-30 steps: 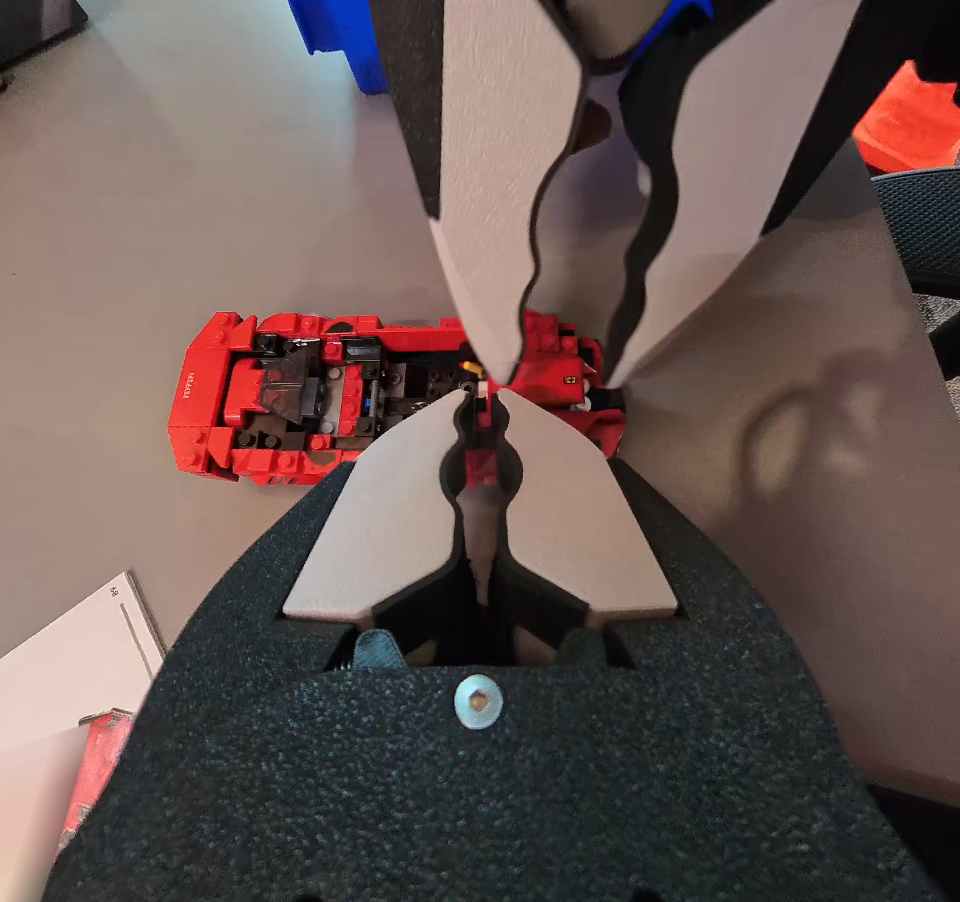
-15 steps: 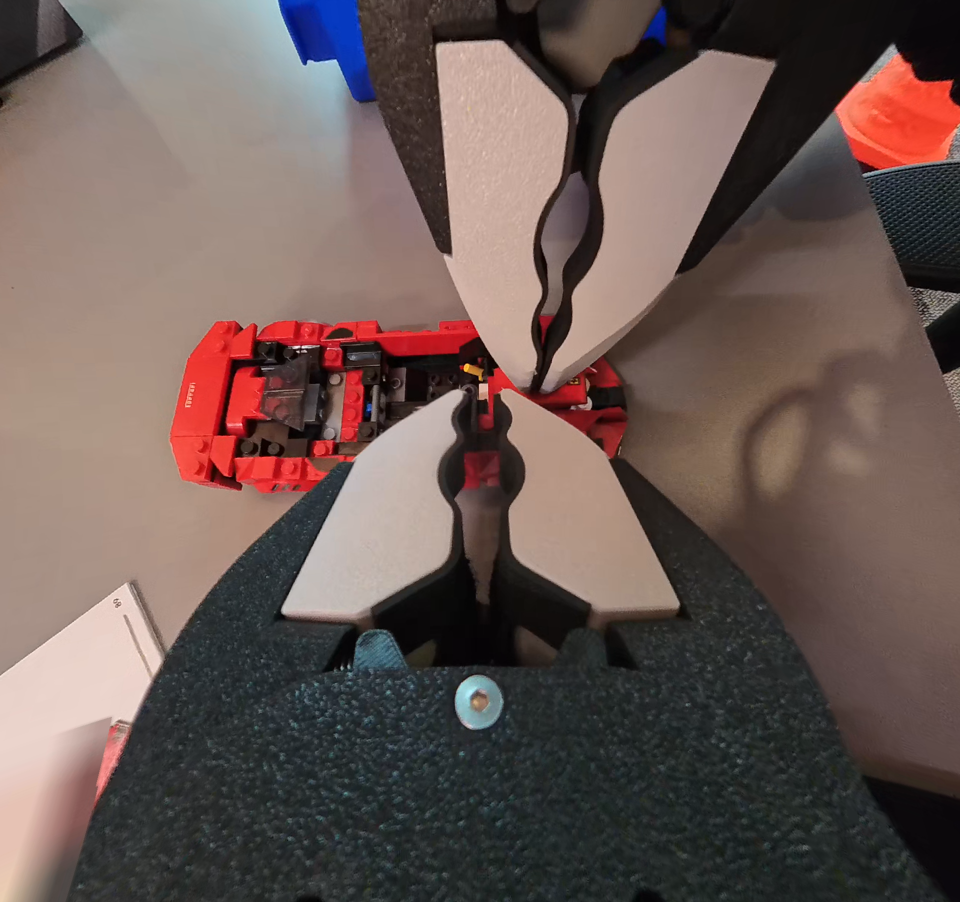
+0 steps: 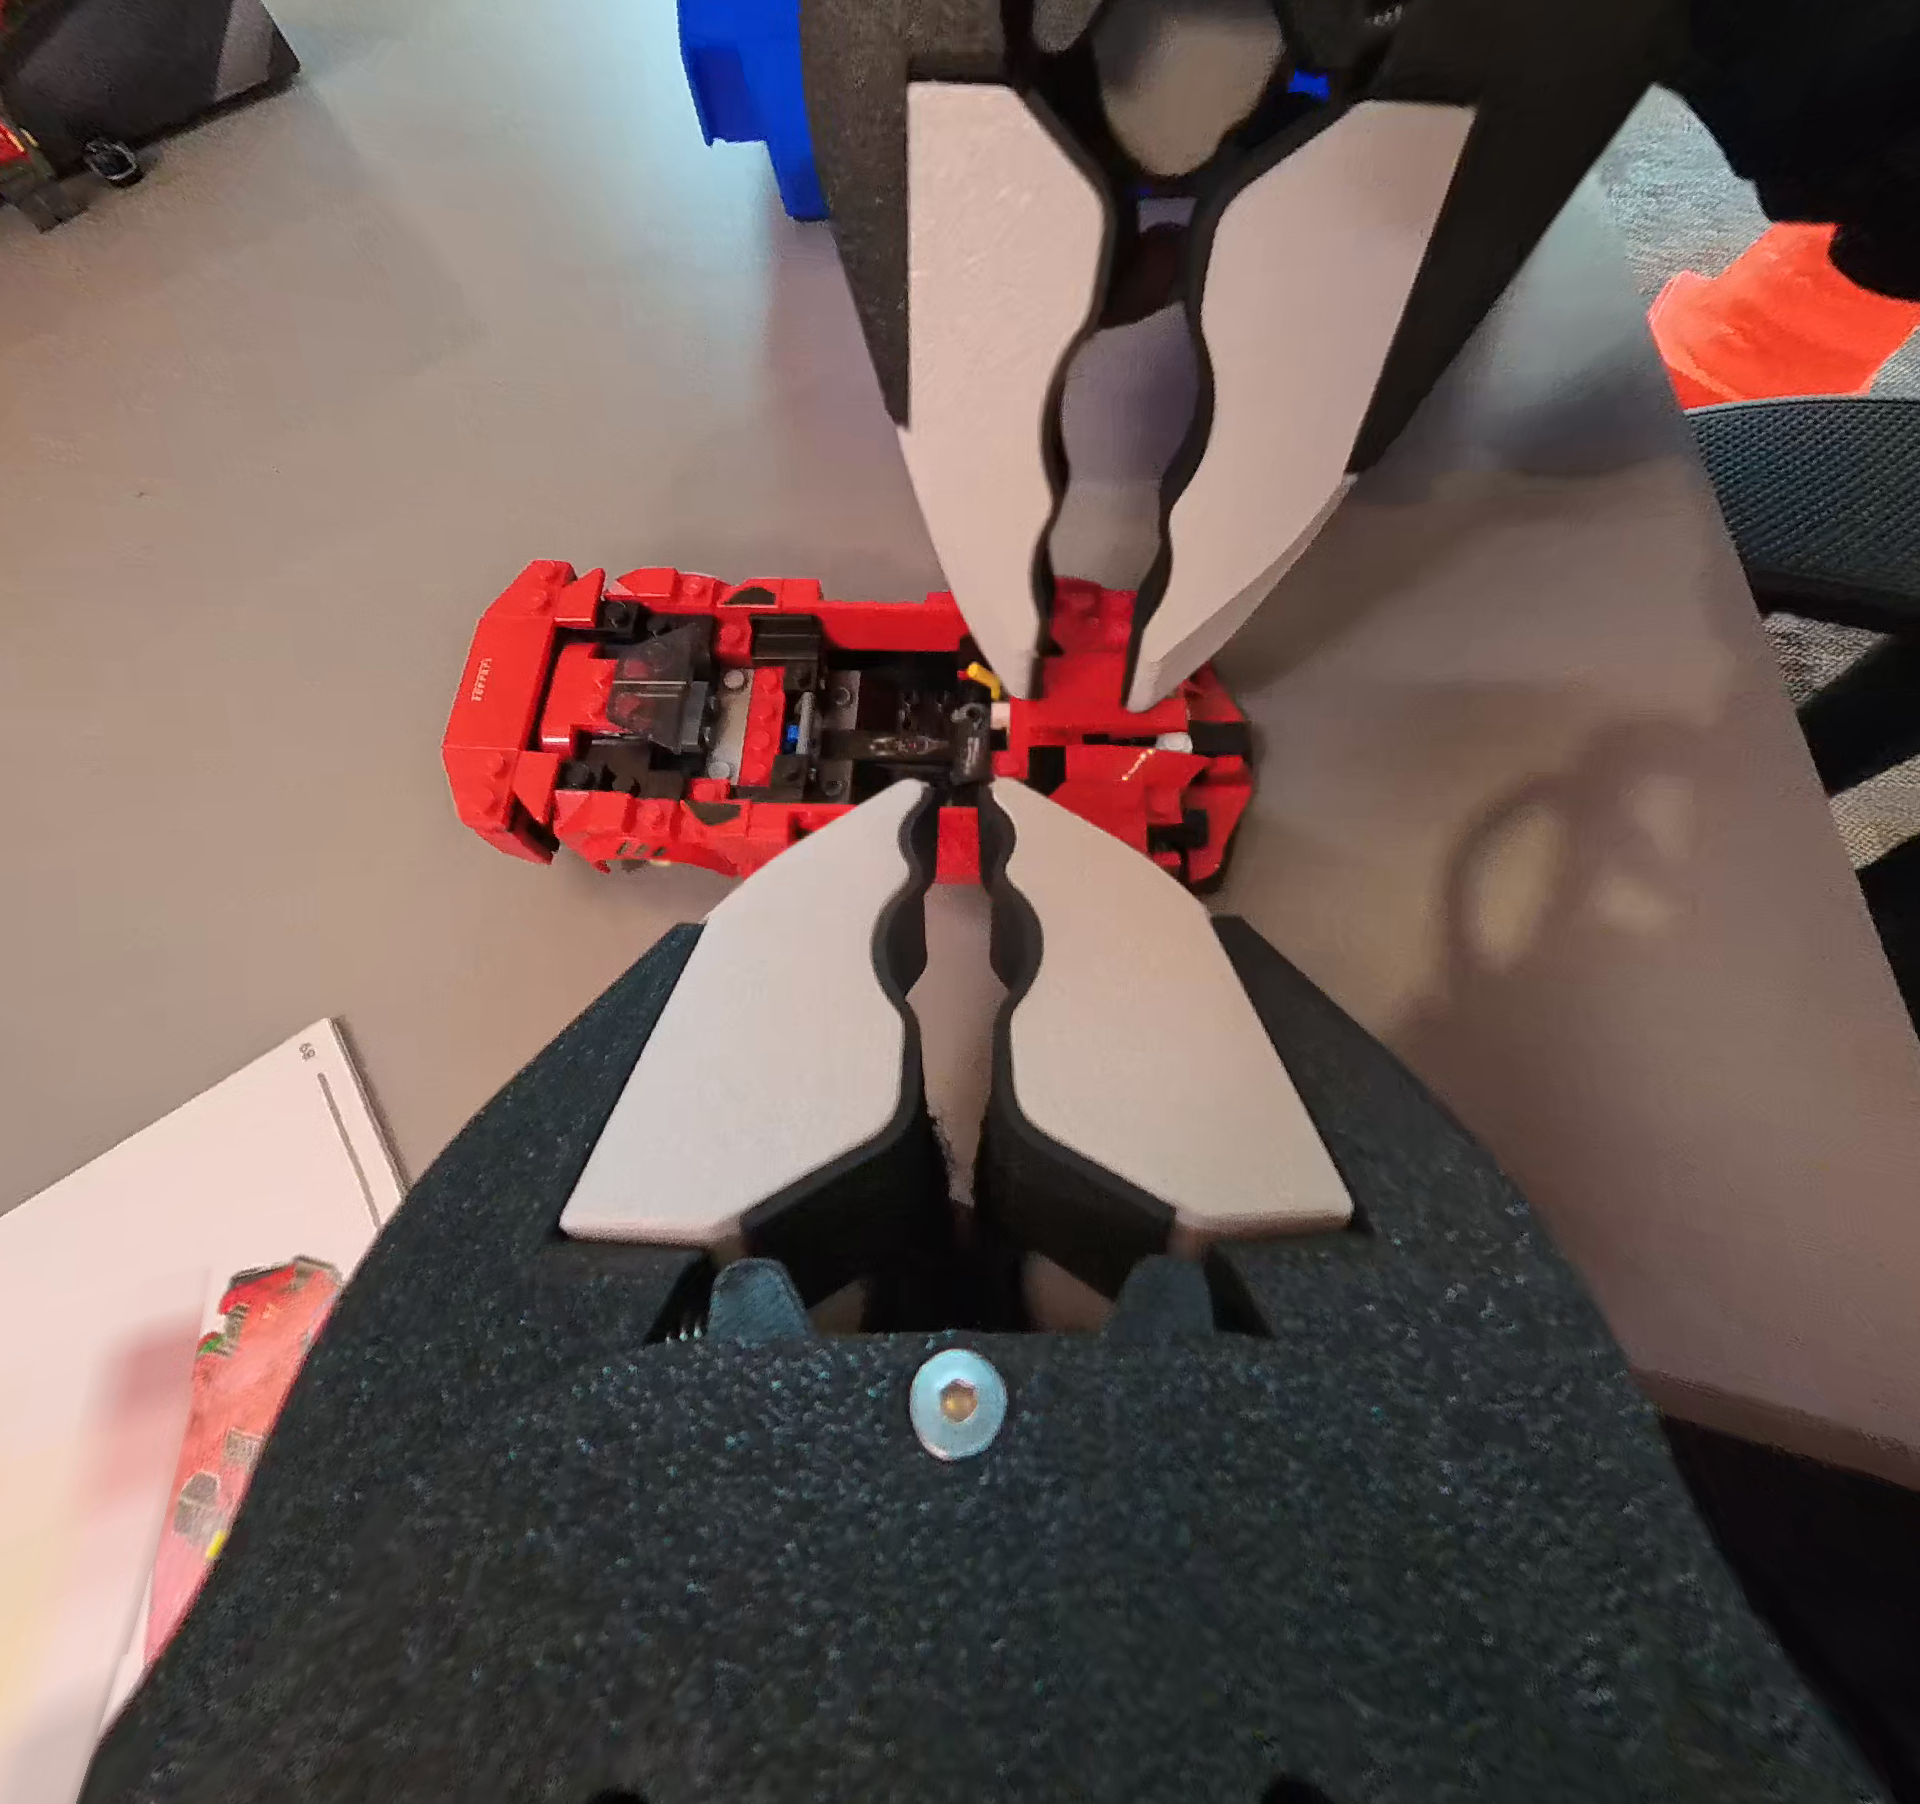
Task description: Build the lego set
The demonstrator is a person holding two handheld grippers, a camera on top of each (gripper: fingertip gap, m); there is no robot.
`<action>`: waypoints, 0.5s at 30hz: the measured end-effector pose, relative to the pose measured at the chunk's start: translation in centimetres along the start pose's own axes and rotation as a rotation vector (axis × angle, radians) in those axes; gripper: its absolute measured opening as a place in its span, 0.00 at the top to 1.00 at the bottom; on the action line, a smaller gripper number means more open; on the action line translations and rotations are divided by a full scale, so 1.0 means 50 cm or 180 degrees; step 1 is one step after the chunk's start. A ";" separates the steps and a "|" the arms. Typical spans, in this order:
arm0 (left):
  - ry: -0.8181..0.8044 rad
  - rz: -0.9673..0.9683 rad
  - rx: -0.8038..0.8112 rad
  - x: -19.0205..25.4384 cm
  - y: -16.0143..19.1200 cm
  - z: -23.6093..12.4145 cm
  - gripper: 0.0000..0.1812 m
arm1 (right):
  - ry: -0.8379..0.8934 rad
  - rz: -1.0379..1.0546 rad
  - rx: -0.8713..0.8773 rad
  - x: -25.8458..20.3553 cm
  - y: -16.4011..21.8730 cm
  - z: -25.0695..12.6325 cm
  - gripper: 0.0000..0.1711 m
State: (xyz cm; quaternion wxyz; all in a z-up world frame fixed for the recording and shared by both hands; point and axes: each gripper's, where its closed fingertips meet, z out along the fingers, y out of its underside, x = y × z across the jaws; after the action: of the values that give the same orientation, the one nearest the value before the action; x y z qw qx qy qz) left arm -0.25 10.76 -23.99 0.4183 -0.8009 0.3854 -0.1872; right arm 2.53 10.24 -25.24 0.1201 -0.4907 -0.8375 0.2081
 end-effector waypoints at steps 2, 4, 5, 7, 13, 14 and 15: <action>0.0013 -0.0008 0.0006 0.005 0.004 -0.008 0.96 | -0.0064 0.0039 -0.0009 -0.004 0.000 0.001 0.88; 0.0035 -0.0044 0.0016 0.008 0.009 -0.016 0.96 | -0.0064 0.0017 0.0006 -0.007 -0.002 0.002 0.88; 0.0049 -0.0066 0.0016 0.010 0.012 -0.018 0.96 | -0.0047 0.0023 0.0001 -0.006 -0.002 0.002 0.88; 0.0065 -0.0101 0.0020 0.012 0.018 -0.020 0.96 | -0.0034 0.0094 -0.0021 -0.004 0.000 0.001 0.89; 0.0069 -0.0074 -0.0053 0.021 0.035 -0.013 0.95 | -0.0010 0.0284 0.0038 -0.013 -0.006 -0.003 0.89; 0.0068 -0.0063 -0.0056 0.022 0.037 -0.012 0.95 | 0.0001 0.0300 0.0074 -0.014 -0.006 -0.007 0.88; 0.0073 -0.0061 -0.0051 0.023 0.037 -0.012 0.95 | 0.0019 0.0299 0.0100 -0.013 -0.004 -0.012 0.87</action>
State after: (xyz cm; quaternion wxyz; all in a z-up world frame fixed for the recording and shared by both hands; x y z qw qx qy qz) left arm -0.74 8.90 -25.20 0.4056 -0.8057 0.3839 -0.1973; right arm 2.91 9.73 -24.62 0.1204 -0.5282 -0.8099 0.2251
